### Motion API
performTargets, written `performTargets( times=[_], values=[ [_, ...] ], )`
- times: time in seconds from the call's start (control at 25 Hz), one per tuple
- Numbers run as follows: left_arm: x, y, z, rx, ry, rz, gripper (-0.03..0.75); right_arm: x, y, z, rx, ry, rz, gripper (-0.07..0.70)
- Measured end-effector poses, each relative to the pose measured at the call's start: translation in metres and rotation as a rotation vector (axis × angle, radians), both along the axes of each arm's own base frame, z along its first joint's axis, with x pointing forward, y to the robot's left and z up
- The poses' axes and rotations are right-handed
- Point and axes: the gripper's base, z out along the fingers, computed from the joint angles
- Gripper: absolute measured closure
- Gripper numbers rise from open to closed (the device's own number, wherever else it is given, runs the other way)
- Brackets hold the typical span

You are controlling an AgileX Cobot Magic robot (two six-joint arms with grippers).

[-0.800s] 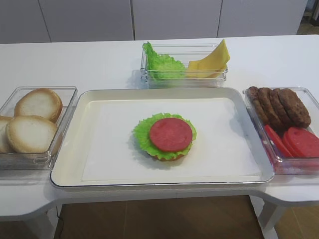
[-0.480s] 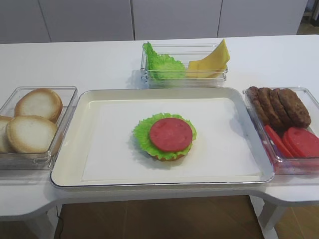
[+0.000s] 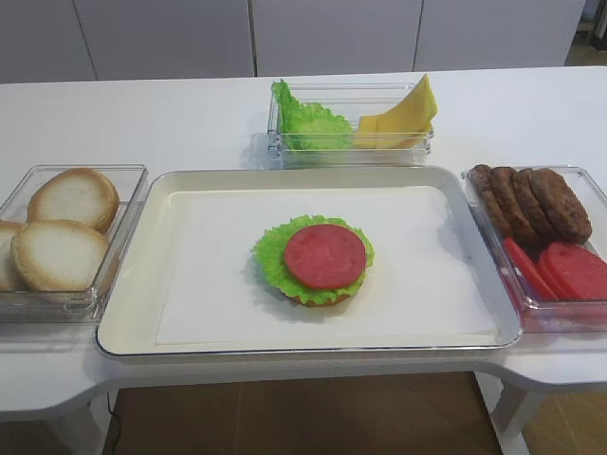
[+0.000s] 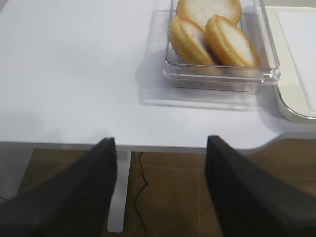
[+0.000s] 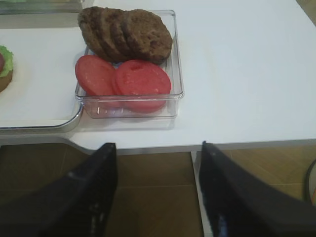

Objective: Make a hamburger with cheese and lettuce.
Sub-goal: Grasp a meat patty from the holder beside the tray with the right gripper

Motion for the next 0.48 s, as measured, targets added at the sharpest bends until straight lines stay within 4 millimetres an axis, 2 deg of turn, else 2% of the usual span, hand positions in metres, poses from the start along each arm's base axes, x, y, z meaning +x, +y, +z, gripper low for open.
performTargets(
  times=[0.48],
  values=[
    [0.0,0.0,0.0,0.0,0.0,0.0,0.288,0.0,0.0,0.0,0.0,0.0,0.0,0.234]
  ],
)
